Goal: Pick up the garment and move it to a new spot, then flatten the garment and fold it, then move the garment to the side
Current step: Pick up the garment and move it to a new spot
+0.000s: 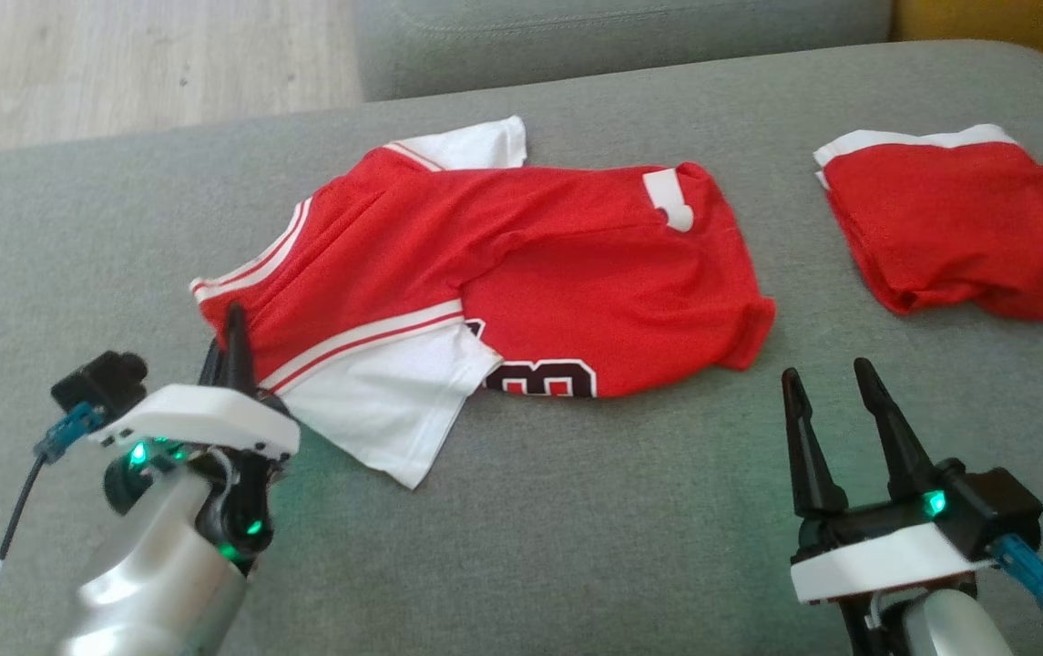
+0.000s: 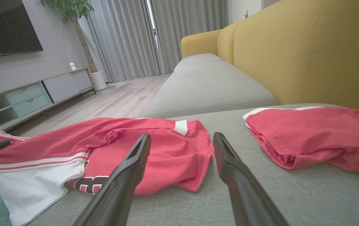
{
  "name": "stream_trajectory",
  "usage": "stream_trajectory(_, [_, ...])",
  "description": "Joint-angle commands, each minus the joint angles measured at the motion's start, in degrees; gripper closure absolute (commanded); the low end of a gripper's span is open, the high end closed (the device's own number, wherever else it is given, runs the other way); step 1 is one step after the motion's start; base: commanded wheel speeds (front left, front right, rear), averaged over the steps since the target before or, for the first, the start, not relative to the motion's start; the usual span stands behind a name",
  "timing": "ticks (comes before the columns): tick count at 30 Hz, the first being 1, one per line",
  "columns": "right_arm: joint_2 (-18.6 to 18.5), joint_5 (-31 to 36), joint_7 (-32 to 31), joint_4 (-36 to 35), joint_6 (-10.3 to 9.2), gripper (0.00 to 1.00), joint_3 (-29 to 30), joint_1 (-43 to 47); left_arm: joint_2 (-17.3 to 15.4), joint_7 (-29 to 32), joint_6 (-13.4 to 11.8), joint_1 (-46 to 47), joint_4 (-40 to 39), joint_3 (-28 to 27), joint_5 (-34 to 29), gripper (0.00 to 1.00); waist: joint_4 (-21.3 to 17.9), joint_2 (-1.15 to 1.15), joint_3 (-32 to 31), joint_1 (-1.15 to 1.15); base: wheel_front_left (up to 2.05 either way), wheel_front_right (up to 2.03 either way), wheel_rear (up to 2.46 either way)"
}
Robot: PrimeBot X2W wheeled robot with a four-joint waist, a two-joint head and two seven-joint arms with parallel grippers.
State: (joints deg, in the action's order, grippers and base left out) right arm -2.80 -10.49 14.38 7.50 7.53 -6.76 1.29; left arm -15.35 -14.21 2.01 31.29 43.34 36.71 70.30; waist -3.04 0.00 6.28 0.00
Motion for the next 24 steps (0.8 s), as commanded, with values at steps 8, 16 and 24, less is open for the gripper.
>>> stream_trajectory(8, [-0.6, 1.3, 0.6, -1.9, -0.04, 0.00, -1.7, -1.8, 0.9, -0.8, -1.3, 2.5, -7.3, -9.2, -15.6, 0.00, 2.2, 0.00, 1.7, 0.00, 0.00, 0.00, 0.00])
stream_trajectory(16, [-0.8, 1.4, 0.6, -1.7, -0.04, 0.00, -1.4, -1.3, 7.6, -0.8, -5.5, -13.0, -21.1, -20.9, -39.7, 0.00, 5.0, 0.00, 1.4, 0.00, 0.00, 0.00, 0.00])
stream_trajectory(24, [-0.8, 1.3, 0.6, -1.4, -0.04, 0.00, -1.9, -1.5, 11.7, -0.8, -1.0, -23.1, -18.8, -15.9, -46.3, 0.00, 6.7, 0.00, 1.1, 0.00, 0.00, 0.00, 0.00])
